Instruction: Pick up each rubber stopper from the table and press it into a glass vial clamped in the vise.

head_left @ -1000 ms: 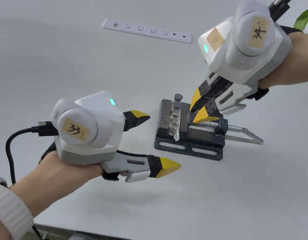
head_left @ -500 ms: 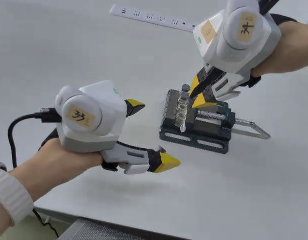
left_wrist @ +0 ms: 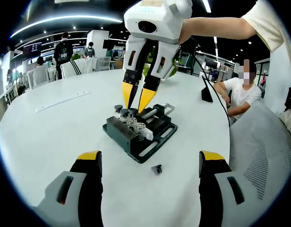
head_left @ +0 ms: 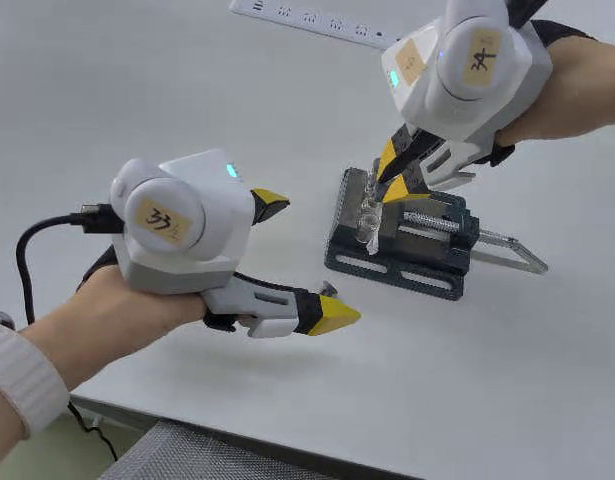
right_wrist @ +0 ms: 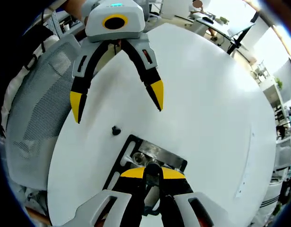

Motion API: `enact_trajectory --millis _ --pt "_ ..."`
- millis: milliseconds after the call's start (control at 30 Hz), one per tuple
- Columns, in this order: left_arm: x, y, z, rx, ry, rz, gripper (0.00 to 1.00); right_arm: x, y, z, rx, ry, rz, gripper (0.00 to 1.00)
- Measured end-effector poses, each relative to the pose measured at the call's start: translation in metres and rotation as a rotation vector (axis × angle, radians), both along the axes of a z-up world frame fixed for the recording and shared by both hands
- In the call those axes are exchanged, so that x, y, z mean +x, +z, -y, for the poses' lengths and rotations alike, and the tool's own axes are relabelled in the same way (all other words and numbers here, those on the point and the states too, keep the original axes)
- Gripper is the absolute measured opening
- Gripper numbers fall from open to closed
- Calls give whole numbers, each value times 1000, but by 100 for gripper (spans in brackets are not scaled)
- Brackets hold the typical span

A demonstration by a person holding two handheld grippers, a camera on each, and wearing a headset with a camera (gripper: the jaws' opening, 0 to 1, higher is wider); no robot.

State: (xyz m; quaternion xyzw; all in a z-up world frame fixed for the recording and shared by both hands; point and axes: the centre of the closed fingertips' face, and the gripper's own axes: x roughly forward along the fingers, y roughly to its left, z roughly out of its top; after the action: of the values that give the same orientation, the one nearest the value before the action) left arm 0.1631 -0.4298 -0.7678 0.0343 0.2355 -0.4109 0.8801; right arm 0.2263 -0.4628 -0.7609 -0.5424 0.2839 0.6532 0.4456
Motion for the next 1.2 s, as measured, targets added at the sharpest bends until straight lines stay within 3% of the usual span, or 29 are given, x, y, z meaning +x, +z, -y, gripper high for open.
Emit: enact_trajectory --millis 400,900,1200 --pt "0 -4 -2 4 8 -11 86 3 -8 1 -27 18 10 5" --pt "-1 -6 -2 3 3 -16 85 2 -11 -2 -34 20 10 5" --pt "-1 -5 -4 0 10 -18 85 1 -10 0 -66 40 16 5"
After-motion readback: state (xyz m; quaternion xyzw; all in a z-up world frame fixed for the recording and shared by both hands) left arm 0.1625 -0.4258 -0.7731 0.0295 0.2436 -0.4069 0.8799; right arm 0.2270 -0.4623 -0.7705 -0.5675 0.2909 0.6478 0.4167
